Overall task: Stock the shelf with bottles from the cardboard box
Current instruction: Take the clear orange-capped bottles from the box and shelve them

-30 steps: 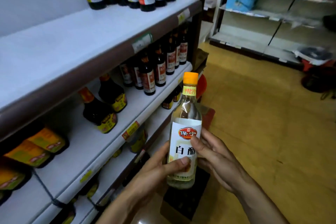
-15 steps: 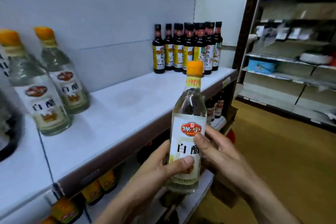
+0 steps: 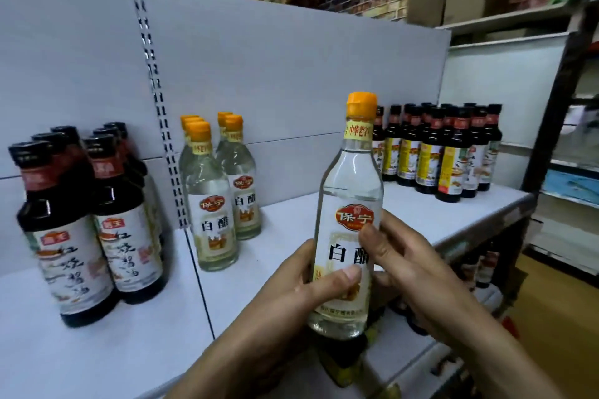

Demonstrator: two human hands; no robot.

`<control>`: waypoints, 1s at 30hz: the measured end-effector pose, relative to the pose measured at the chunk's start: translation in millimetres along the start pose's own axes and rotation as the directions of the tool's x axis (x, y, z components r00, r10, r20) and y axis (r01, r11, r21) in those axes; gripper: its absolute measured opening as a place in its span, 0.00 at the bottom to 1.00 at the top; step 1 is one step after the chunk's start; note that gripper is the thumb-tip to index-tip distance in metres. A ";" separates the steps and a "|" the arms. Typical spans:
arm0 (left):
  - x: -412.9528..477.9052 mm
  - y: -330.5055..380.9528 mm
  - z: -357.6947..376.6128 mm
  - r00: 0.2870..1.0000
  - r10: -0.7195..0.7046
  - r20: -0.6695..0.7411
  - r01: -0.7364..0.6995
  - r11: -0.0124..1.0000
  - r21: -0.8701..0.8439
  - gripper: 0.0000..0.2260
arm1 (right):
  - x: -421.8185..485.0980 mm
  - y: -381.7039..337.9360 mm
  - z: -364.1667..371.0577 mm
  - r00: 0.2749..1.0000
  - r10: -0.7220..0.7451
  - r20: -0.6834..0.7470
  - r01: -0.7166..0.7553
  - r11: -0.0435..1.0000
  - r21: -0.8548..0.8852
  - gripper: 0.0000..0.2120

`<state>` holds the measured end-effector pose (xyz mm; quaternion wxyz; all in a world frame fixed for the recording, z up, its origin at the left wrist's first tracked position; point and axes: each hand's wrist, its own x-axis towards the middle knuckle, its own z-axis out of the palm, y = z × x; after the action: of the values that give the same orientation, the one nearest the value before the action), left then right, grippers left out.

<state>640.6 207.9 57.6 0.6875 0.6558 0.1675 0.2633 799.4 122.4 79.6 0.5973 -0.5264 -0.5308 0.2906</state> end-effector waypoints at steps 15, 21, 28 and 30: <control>44.4 -2.6 -57.3 0.960 0.062 -0.274 -0.025 0.991 0.135 0.24 | 111.0 30.0 24.1 0.972 -0.057 0.228 0.051 0.998 0.031 0.17; 65.0 -12.1 -70.7 0.952 0.050 -0.303 -0.003 0.988 0.152 0.25 | 143.3 50.3 21.1 0.952 -0.046 0.302 0.032 0.998 0.053 0.17; 73.9 -16.5 -79.5 0.917 0.048 -0.396 0.042 0.976 0.214 0.22 | 169.1 67.4 23.8 0.915 -0.048 0.401 0.018 0.997 0.078 0.21; 73.5 -17.0 -82.6 0.908 0.053 -0.415 0.057 0.967 0.248 0.23 | 174.2 71.0 26.3 0.904 -0.044 0.426 0.009 0.996 0.084 0.21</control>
<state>654.6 317.8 42.3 0.5461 0.6666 0.3439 0.3730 836.3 308.2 67.1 0.4910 -0.4181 -0.6439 0.4117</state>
